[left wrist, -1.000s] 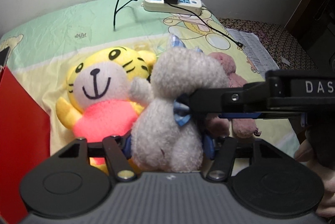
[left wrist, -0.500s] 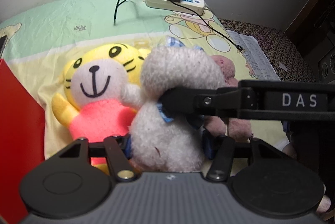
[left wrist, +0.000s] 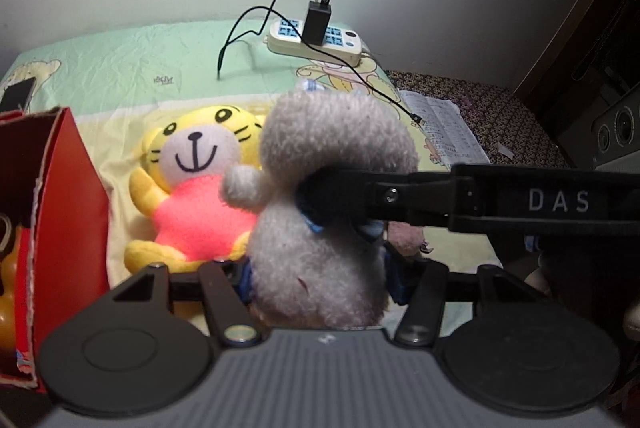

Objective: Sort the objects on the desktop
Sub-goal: 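Lift the second white bunny with the right gripper toward the red box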

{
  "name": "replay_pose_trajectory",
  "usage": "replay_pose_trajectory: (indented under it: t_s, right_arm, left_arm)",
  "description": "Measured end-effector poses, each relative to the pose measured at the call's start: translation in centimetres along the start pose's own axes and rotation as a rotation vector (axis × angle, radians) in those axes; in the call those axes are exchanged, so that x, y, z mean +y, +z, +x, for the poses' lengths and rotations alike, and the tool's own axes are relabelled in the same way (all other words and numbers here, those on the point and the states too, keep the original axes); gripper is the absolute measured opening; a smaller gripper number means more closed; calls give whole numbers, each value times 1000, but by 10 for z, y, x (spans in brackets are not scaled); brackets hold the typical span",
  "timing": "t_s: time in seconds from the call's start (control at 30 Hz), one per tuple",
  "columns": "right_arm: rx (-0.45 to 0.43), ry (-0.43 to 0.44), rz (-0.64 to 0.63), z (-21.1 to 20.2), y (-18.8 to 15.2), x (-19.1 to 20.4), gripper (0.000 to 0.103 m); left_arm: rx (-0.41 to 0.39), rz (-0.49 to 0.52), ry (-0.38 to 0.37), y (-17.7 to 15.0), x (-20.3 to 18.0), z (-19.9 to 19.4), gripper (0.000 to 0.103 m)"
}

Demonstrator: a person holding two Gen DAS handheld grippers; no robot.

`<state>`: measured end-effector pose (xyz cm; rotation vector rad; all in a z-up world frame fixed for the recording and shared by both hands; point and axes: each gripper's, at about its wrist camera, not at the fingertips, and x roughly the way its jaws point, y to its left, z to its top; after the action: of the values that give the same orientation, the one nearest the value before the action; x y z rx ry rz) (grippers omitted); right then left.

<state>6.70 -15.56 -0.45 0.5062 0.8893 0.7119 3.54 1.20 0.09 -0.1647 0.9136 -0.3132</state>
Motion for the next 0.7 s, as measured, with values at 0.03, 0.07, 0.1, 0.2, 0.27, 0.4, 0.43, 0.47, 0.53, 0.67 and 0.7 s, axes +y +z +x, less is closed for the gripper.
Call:
replay_pose_trajectory:
  t_s: [0.03, 0.07, 0.1, 0.2, 0.27, 0.4, 0.43, 0.47, 0.53, 0.67, 0.7]
  right_arm:
    - [-5, 1, -18, -1, -1, 6, 56]
    - [-7, 1, -34, -1, -2, 12, 56]
    - [-9, 1, -49, -1, -3, 18, 56]
    - [-21, 0, -81, 0, -6, 35, 56]
    - [-28, -3, -89, 2, -8, 46, 56]
    - [-63, -19, -115, 8, -14, 75, 56]
    - [-71, -21, -121, 10, -14, 82, 56]
    - [-80, -21, -127, 13, -15, 90, 56]
    - [-97, -19, -140, 19, -14, 106, 56]
    - [-134, -4, -167, 36, -14, 137, 56]
    - [-139, -2, -174, 42, -16, 145, 56]
  left_arm:
    - [-8, -3, 1, -1, 2, -5, 58]
    - [-14, -4, 3, -3, 4, -10, 58]
    - [-22, -1, 6, -5, 7, -16, 58]
    - [-45, -1, 5, -8, 15, -31, 58]
    - [-59, 3, -2, -10, 23, -41, 58]
    - [-80, 30, -6, -9, 41, -62, 58]
    - [-89, 37, -6, -8, 46, -69, 58]
    - [-98, 43, -7, -6, 52, -76, 58]
    - [-118, 52, -6, -4, 66, -89, 58]
    - [-165, 70, 16, -3, 94, -116, 58]
    - [-172, 69, 22, -3, 101, -121, 58]
